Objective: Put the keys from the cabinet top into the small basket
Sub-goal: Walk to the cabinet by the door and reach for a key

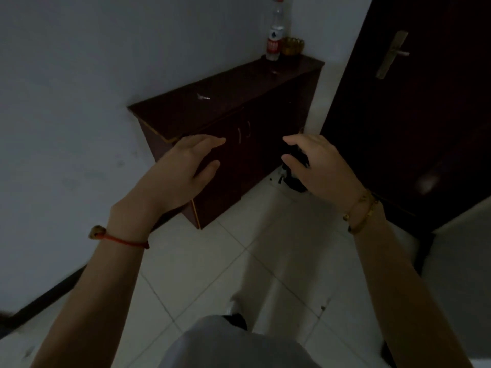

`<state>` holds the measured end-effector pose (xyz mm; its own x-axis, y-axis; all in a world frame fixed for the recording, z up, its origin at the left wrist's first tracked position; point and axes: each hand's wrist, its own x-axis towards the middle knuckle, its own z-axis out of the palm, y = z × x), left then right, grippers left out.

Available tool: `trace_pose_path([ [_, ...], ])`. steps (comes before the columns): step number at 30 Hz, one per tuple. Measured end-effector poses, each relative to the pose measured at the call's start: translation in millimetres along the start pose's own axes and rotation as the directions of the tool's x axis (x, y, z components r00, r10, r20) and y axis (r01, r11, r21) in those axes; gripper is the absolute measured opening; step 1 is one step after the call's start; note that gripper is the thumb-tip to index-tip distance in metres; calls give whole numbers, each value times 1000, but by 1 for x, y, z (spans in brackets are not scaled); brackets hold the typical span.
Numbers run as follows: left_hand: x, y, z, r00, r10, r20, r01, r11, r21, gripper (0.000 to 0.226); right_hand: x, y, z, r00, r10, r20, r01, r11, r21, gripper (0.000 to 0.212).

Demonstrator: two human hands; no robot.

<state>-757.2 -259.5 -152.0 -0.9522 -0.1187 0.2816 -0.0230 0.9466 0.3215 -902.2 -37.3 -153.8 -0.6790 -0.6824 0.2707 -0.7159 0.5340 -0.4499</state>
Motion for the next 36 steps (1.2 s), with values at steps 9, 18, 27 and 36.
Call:
trace_pose_path([
  [9, 111, -68, 7, 1000, -30, 10, 30, 999, 23, 48, 130, 41, 21, 1000, -12, -5, 12, 1000, -2, 43],
  [18, 177, -123, 21, 992, -125, 31, 125, 992, 6, 48, 227, 70, 58, 995, -49, 82, 46, 998, 39, 43],
  [27, 270, -175, 47, 970, -242, -11, 243, 970, 20, 47, 358, 114, 94, 976, -177, 126, 169, 983, 75, 42],
  [36, 383, -224, 55, 925, -361, -117, 367, 929, 36, 47, 513, 152, 93, 927, -327, 183, 321, 945, 63, 42],
])
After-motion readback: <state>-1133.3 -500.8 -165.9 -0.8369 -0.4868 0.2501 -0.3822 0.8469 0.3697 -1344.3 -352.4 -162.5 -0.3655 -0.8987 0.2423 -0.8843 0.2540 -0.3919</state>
